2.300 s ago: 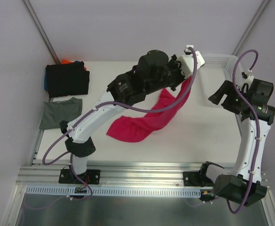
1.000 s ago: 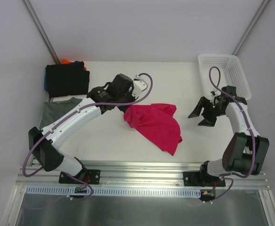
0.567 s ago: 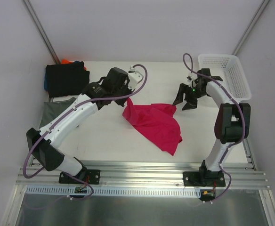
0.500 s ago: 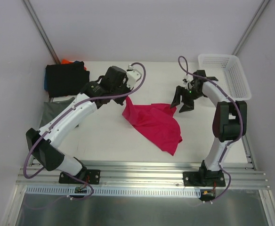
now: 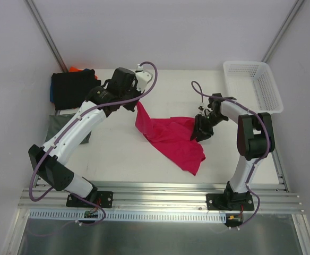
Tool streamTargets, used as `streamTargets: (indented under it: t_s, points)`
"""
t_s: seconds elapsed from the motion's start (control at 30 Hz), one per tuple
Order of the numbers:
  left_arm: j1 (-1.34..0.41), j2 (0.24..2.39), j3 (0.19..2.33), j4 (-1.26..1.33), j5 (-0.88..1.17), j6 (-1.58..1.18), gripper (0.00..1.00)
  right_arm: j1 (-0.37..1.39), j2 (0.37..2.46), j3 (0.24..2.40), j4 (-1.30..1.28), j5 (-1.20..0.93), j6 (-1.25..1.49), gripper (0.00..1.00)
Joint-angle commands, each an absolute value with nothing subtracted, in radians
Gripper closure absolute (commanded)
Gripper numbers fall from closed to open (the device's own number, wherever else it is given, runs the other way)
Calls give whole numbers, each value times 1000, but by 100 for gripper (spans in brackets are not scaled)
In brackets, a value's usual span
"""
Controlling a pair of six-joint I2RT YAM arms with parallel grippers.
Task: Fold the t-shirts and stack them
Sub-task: Flatten the tshirt out
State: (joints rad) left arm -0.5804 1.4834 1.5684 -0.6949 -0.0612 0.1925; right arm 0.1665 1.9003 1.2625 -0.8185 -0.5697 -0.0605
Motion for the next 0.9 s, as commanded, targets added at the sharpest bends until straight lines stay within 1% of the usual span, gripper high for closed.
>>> streamTargets:
  t_s: [0.0,0.07,0.1,0.2,0.3,0.37,0.43,0.5,0.53,0.6,0.63,0.67,0.73,0.77,0.83,0.87]
  points:
    - [-572,1482,1605,-692,-58,176,100,173,1879,1313,-813,-603,-64,67]
    - [-572,1479,1601,-692,-60,175,100,178,1887,1348,-825,-588,-66,90]
    - [-572,1477,1600,-692,-60,173,100,179,1893,1388,-830,-572,-69,99]
    - [-571,1480,1608,-690,-58,173,100,179,1896,1466,-853,-551,-78,99]
    - [-568,1493,1629,-692,-67,176,100,163,1899,1612,-853,-513,-81,99]
    - [-563,1502,1652,-690,-74,183,100,156,1888,1753,-873,-471,-110,99]
    - [-558,1508,1667,-689,-87,190,100,163,1852,1848,-891,-457,-126,99]
    - [-557,1512,1689,-689,-92,196,100,186,1809,1850,-946,-459,-130,99]
    - [-552,1513,1693,-689,-95,198,100,214,1743,1824,-966,-465,-118,99]
    - [-548,1514,1707,-686,-98,201,100,257,1663,1633,-979,-507,-100,99]
    - [-545,1516,1710,-683,-98,201,100,321,1620,1558,-983,-524,-83,99]
    - [-540,1516,1710,-683,-100,201,100,360,1552,1391,-971,-537,-71,99]
    - [-537,1516,1712,-683,-98,199,100,469,1493,1245,-942,-575,-37,99]
    - [-535,1513,1710,-683,-94,199,100,501,1459,1118,-908,-609,-3,99]
    - [-534,1511,1707,-683,-91,199,100,570,1450,1047,-879,-638,30,99]
    - [-534,1511,1707,-683,-89,199,100,577,1465,1037,-867,-652,31,93]
